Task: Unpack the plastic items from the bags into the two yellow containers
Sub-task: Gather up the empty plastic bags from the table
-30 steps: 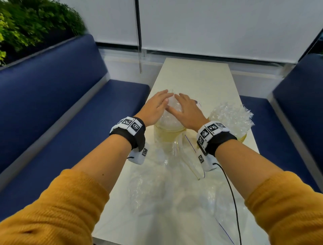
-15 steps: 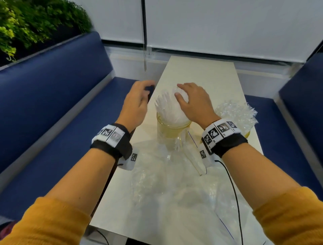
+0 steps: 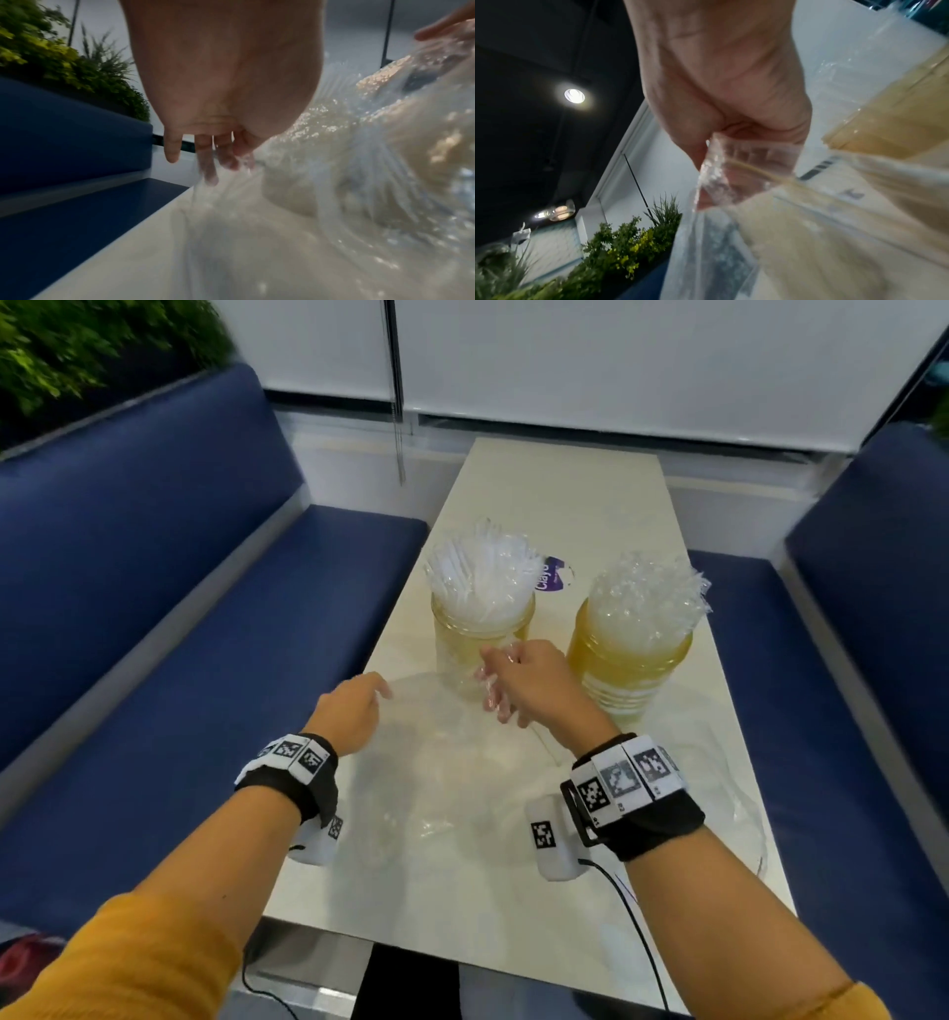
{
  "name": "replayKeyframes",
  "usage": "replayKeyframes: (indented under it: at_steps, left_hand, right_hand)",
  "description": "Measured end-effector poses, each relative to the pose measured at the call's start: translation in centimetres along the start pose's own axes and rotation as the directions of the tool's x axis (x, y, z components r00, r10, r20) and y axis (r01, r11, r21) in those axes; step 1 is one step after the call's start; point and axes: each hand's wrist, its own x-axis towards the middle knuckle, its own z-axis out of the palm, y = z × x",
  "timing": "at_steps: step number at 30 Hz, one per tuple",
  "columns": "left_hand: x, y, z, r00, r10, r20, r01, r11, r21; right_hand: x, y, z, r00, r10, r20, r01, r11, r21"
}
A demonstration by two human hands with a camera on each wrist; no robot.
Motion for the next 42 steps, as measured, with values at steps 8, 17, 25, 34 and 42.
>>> replayKeyframes:
  at_steps: [8, 17, 25, 34, 42]
  left_hand:
    - [-2.8, 3.1, -8.0, 0.945, 0.143, -0.293, -0.235, 0.921, -0.31]
    - [-9.8, 12.9, -6.6, 0.967, 0.096, 0.236, 0.08, 0.765, -0.639]
    - [-11.0, 16.8, -2.5, 0.989, 0.111, -0.099, -0.142, 0.505, -0.851]
    - [-11.1, 12.3, -4.9, 0.963, 0.144, -0.227, -0.264, 0.672, -0.692]
    - [-10.8, 8.8, -4.1, 0.95, 0.307, -0.062, -0.254, 0.638, -0.727]
  right_hand:
    - [-7.3, -2.0, -4.2, 0.96, -0.244, -0.14, 0.28, 0.885, 0.372]
    - [-15.5, 1.5, -10.0, 0.813, -0.297, -0.501, 0.534, 0.723, 0.438]
    - [-19.2, 11.2, -10.4, 0.928, -0.287, -0.236, 0.304, 0.952, 0.037]
    - [-16.7, 14.4, -12.3, 0.619, -0.01, -0.785, 0.134, 0.987, 0.093]
    - [-9.3, 21.1, -13.7, 0.794, 0.605, -0.06, -0.596, 0.794, 0.123]
